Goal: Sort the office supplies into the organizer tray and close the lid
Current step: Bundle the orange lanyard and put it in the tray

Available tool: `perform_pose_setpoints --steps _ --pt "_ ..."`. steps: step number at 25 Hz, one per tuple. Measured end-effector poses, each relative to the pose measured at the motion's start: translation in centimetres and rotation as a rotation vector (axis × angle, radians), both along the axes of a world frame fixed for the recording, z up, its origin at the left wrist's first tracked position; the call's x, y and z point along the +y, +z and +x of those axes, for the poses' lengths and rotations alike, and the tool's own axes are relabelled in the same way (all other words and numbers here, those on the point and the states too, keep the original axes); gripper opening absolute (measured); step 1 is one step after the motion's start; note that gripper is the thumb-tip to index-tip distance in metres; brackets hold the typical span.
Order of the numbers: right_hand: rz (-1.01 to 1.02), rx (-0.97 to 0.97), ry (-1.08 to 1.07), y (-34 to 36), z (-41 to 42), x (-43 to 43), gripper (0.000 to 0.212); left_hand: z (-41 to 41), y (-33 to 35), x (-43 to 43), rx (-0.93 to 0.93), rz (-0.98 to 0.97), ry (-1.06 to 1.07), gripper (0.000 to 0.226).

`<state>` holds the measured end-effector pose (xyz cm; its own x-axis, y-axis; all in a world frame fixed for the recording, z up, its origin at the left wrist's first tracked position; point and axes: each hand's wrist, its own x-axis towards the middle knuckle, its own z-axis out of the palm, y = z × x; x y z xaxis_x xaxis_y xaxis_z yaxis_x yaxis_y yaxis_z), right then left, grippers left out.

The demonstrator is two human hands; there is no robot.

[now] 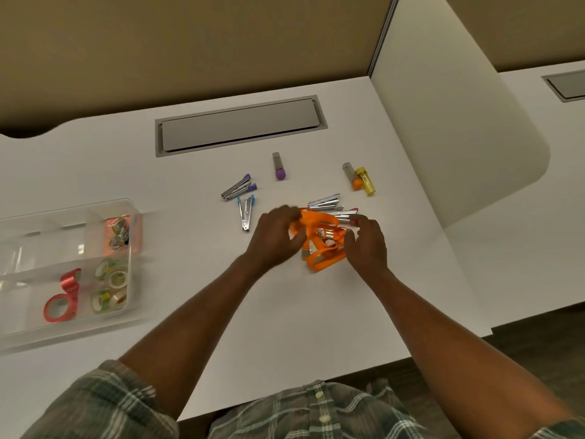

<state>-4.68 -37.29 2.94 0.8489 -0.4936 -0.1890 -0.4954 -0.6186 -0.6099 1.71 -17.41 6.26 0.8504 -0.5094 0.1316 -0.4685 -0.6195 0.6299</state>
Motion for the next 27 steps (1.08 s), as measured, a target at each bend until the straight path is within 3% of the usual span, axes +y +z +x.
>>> perform_pose_setpoints --steps 4,8,11,14,17,23,27 --pt "0.056 -0.043 0.009 0.2 0.0 0.2 0.041 2.8 8.1 -1.1 0.13 -0.307 0.134 0.012" --pt "0.042 -0.04 0.084 0.1 0.1 0.6 0.045 3.6 15.3 -1.5 0.214 -0.692 0.118 0.005" --pt "-0.011 0.047 0.183 -0.1 0.1 0.8 0.054 3.1 18.9 -1.5 0.248 -0.845 0.069 0.003" --pt "-0.191 0.198 0.216 -0.6 0.0 1.2 0.063 2.5 21.0 -1.3 0.229 -0.889 0.04 0.004" --pt "-0.158 0.274 0.125 -1.3 0.1 1.3 0.065 2.2 21.9 -0.9 0.205 -0.886 0.038 0.004" --pt "-0.101 0.139 0.028 0.0 1.3 0.8 0.024 1.4 20.1 -0.3 0.239 -0.78 0.131 0.005" --pt "-0.031 0.012 0.085 4.2 3.0 1.0 0.026 0.9 19.0 -0.2 0.241 -0.742 0.167 0.006"
